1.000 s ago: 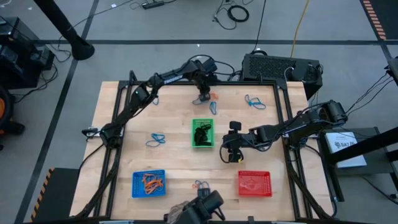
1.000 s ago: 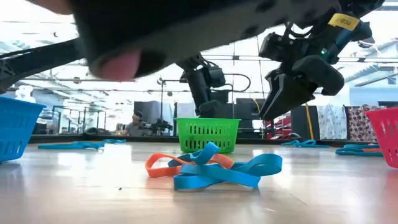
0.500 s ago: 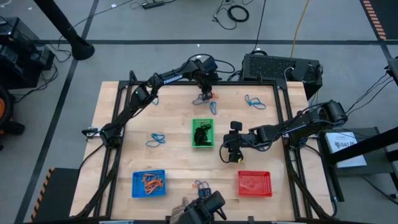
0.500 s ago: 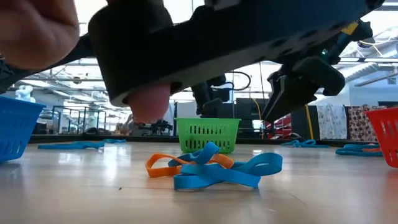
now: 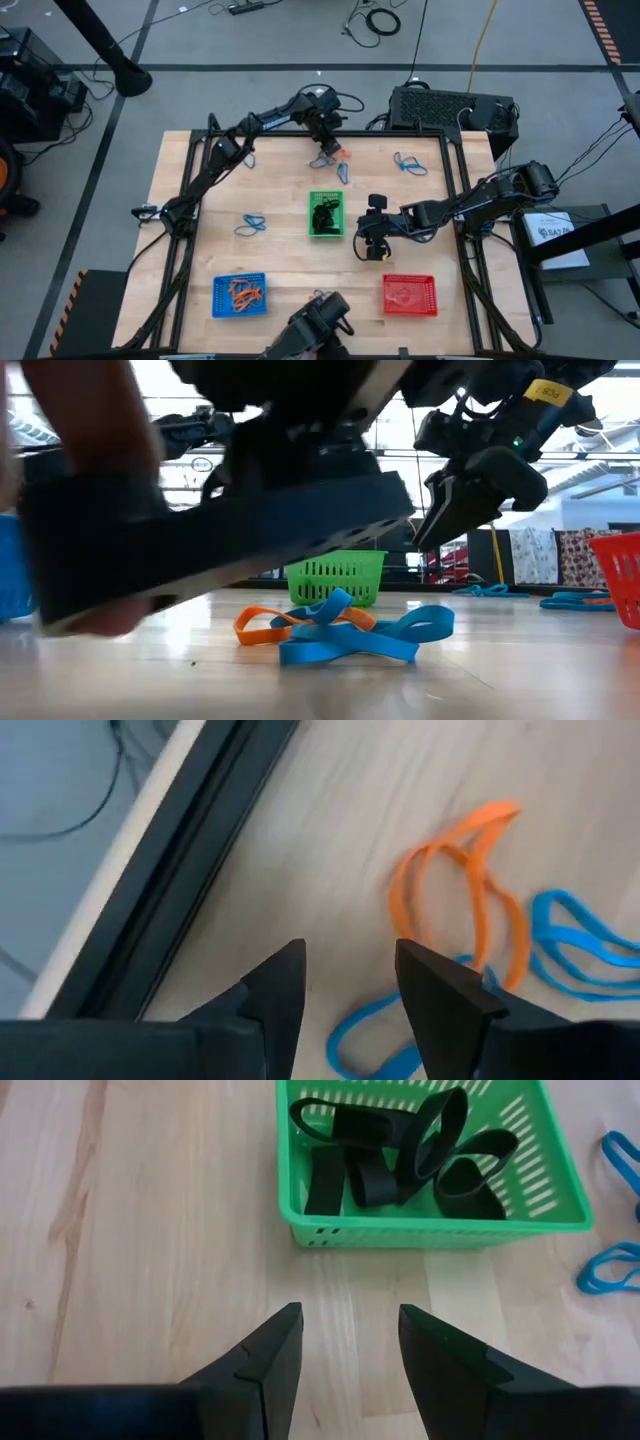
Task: Sort rubber bands into baskets
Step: Put the orange rubber band into the blue bin
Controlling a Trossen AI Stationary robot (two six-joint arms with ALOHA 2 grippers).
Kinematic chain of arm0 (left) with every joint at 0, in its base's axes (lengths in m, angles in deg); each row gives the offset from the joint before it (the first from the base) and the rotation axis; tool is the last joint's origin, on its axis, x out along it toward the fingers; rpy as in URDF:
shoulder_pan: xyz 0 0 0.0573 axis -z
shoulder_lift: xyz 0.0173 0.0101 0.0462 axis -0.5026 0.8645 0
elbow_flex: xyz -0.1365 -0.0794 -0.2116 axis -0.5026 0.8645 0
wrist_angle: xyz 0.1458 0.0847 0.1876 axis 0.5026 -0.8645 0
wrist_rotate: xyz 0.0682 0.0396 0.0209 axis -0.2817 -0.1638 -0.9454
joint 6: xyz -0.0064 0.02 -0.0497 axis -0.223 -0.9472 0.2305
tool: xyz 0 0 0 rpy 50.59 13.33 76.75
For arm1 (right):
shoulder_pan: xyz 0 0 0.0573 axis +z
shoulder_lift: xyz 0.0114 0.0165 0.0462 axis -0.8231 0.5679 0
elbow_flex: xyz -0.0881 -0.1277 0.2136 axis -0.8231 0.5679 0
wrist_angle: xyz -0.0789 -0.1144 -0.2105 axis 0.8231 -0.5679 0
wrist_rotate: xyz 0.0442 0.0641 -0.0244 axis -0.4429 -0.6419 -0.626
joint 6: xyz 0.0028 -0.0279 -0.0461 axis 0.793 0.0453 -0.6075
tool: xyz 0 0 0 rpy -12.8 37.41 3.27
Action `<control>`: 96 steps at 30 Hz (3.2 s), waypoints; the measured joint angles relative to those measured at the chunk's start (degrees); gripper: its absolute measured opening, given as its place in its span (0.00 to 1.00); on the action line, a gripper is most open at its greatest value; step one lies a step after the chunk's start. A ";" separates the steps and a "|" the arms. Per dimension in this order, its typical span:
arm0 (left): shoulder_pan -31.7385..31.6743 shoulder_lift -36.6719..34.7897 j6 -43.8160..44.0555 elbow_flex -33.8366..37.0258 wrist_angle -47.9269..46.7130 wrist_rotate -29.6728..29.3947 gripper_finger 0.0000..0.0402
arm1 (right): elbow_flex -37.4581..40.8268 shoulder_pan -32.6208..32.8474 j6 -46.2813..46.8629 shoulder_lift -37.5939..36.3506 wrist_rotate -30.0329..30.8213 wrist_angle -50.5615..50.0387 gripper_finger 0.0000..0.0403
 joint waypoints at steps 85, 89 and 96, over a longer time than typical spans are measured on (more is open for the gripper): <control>9.47 -39.47 -23.07 58.60 39.29 13.11 0.41 | -21.50 -39.10 -5.78 11.64 -26.80 -9.40 0.00; 11.75 -39.47 -23.33 58.60 43.13 9.49 0.41 | -19.82 -36.43 -5.60 8.28 -26.64 -8.81 0.00; 14.37 -39.47 -22.87 58.60 48.72 8.49 0.41 | -17.32 -33.20 -5.19 5.49 -26.67 -7.89 0.00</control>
